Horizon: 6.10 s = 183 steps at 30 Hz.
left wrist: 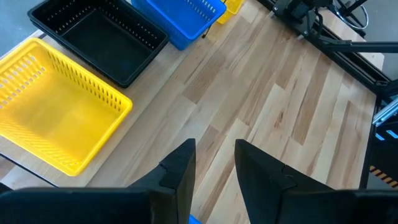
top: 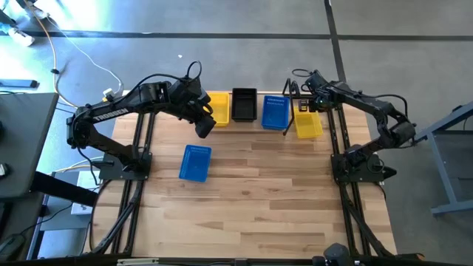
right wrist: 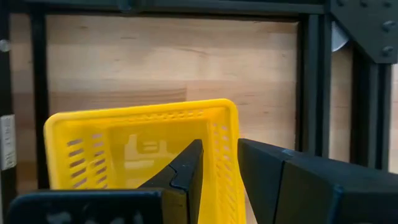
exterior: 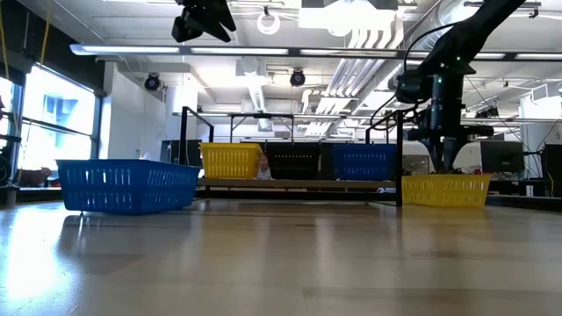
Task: Stack baskets on shelf by color
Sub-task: Stack the yellow bin on top of the other yellow stacked bins on the shelf
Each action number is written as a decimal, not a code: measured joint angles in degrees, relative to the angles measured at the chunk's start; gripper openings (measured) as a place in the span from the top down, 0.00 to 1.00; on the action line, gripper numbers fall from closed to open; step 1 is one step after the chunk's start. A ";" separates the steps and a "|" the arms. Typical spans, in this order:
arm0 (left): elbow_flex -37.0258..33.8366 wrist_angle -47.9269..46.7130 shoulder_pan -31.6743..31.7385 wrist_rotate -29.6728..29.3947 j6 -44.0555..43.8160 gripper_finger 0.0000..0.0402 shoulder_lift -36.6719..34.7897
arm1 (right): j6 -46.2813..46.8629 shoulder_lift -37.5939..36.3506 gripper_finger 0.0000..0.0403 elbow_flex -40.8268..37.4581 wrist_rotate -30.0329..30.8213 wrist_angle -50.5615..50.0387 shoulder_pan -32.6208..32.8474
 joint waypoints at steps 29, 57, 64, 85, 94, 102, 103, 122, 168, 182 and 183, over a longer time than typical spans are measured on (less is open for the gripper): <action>0.00 0.00 0.00 0.02 0.63 0.75 0.00 | -2.50 4.41 0.79 -0.02 2.98 -4.11 2.33; 0.00 0.01 0.00 0.02 0.89 0.75 0.00 | 2.56 0.08 0.99 3.13 10.68 -7.34 4.52; 0.00 0.00 0.00 0.00 2.10 0.75 0.00 | 5.09 -7.07 1.00 6.49 15.23 -7.62 5.82; 0.00 0.02 -0.70 -1.18 6.04 0.75 0.00 | 0.17 -12.99 1.00 27.37 19.54 -3.89 10.74; 0.00 0.08 -6.85 -13.61 15.35 0.75 0.09 | 7.22 -12.96 1.00 31.26 21.51 -3.90 24.93; 0.00 2.53 -14.73 -24.61 23.76 0.75 2.52 | 17.55 -10.25 1.00 29.97 29.07 -4.30 38.39; 0.00 3.20 -15.69 -25.62 24.71 0.75 3.12 | 18.66 -9.57 1.00 29.97 29.81 -4.12 39.96; -0.02 8.42 -27.78 -40.58 29.64 0.75 14.03 | 31.82 6.48 1.00 29.88 34.51 4.99 54.95; -0.02 6.64 -26.12 -44.66 33.03 0.97 16.24 | 30.60 9.37 1.00 37.42 32.52 2.47 59.90; 0.02 6.43 -26.15 -43.68 33.03 0.99 15.72 | 25.33 9.39 0.91 37.42 32.05 2.60 58.82; 0.00 5.96 -26.24 -43.32 33.03 0.99 15.55 | 24.68 9.38 0.88 37.42 31.70 2.58 58.46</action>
